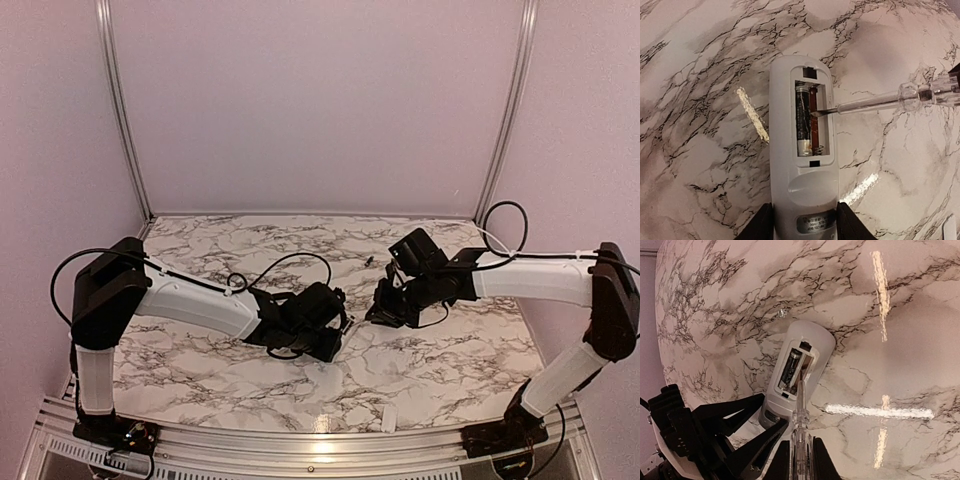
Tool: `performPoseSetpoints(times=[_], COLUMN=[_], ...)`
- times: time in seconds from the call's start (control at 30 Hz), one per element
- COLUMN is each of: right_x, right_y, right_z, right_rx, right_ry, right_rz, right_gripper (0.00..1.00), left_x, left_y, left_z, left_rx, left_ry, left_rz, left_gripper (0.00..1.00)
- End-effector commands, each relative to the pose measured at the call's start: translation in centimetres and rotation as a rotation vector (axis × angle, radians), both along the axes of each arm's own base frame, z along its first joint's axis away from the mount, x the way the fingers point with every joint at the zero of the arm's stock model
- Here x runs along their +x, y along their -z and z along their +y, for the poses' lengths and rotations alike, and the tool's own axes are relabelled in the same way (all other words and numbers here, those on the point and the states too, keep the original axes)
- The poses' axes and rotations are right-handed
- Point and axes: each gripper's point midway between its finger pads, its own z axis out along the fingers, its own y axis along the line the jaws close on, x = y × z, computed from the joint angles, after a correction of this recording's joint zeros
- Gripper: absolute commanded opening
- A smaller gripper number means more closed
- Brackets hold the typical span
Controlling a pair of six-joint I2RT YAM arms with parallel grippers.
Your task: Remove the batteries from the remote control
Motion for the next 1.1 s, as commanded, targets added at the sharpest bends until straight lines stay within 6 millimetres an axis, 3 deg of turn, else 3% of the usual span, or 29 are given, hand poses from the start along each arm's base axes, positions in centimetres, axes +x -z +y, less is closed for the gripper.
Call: performPoseSetpoints(times=[0.0,0.13,0.3,0.4,1.07], right_x=[0.7,0.7,0.6,0.6,0.1], right_y=[-0.3,-0.3,-0.2,-0.2,1.5], right_z=[-0.3,0.0,0.1,0.2,0.5], right_rx=[0.027,0.052,0.064,0.067,0.084], right_ry=[0.044,0.036,0.026,0.023,0.011], right_rz=[-0.020,-0.020,-0.018,-0.017,0.028], right_gripper=[0.00,0.00,0.00,0.00,0.00], left_x=[-0.4,-0.5,-0.7,-0.8,-1.3], left_y=[1.9,2.0,2.5,3.0,4.1], left_z=[0.3,0.3,0.2,0.2,0.4], left_rx=[0.039,0.036,0.036,0.043,0.058], left_ry=[0.011,0.007,0.011,0.015,0.025], left_rz=[0.037,0.043,0.058,0.069,0.100], left_gripper=[0.37,0.43,0.65,0.68,0.54])
